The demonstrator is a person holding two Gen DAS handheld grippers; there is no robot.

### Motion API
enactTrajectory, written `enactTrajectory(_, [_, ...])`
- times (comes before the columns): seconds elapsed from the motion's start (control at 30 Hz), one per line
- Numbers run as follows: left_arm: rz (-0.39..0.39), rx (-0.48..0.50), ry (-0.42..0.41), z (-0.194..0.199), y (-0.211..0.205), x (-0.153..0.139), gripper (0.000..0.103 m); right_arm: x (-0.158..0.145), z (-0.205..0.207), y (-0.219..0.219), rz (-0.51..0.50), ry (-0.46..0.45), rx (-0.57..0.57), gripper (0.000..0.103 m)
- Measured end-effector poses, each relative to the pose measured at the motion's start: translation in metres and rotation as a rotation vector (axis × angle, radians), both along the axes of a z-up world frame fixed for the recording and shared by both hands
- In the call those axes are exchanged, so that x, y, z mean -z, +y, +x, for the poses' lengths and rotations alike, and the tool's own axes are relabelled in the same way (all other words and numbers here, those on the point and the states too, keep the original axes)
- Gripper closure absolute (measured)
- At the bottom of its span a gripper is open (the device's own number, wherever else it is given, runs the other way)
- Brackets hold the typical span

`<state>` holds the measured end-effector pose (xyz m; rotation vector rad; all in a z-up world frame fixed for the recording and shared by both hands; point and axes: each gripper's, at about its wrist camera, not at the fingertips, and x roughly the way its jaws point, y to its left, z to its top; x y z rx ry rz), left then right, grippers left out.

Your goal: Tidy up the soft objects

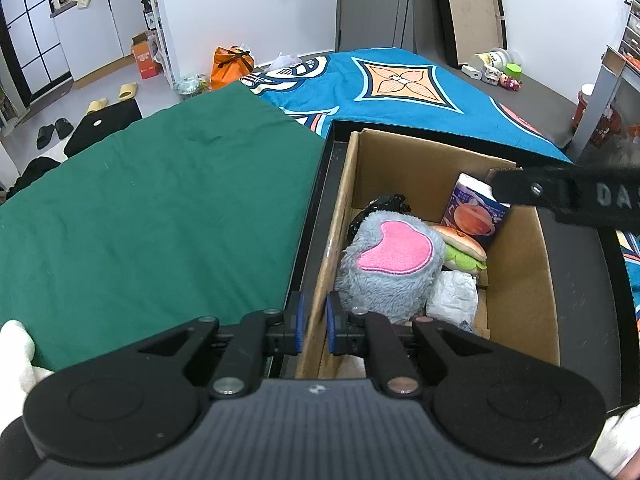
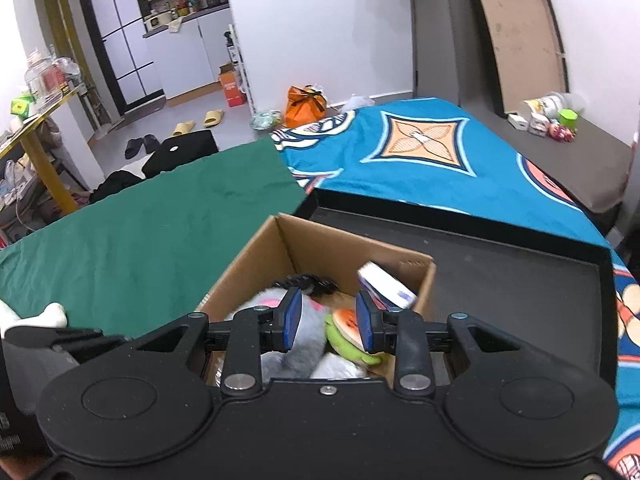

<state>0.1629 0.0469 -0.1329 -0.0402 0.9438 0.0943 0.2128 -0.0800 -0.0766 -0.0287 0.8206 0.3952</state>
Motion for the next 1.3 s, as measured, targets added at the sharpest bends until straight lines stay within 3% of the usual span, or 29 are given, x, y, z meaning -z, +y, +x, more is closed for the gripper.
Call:
enactTrajectory(0.33, [0.036,0.011,-0.024,-0.004,-0.007,-0.007,0.089,0.0,-0.015,-0.046,0.043,0.02,0.091,0.064])
enactTrajectory(0.5, [0.059,0.0,0.015,-0.001,-0.012,-0.01,0.081,-0.005,-0.019,-0.064,0.061,0.018,0.127,0.06])
enactTrajectory(0.67, [0.064,-0.005,0.041,0.0,-0.015,-0.015,0.068,-0.01,-0.026,-0.076,0.067,0.014,0.155,0.051])
enactTrajectory(0.83, [0.076,-0.001,0.014,-0.009,-0.019,-0.031,0.042,-0.016,-0.036,-0.081,0.081,0.006,0.165,0.04])
enactTrajectory(0.93, [0.092,0.007,-0.009,-0.015,-0.023,-0.041,0.032,-0.019,-0.042,-0.082,0.087,-0.001,0.168,0.037])
enactTrajectory(1.07, [0.083,0.02,-0.031,-0.02,-0.027,-0.055,0.023,-0.028,-0.05,-0.086,0.088,-0.017,0.175,0.023])
enactTrajectory(1.3, [0.068,0.024,-0.057,-0.031,-0.034,-0.074,0.011,-0.042,-0.062,-0.095,0.099,-0.04,0.196,0.011])
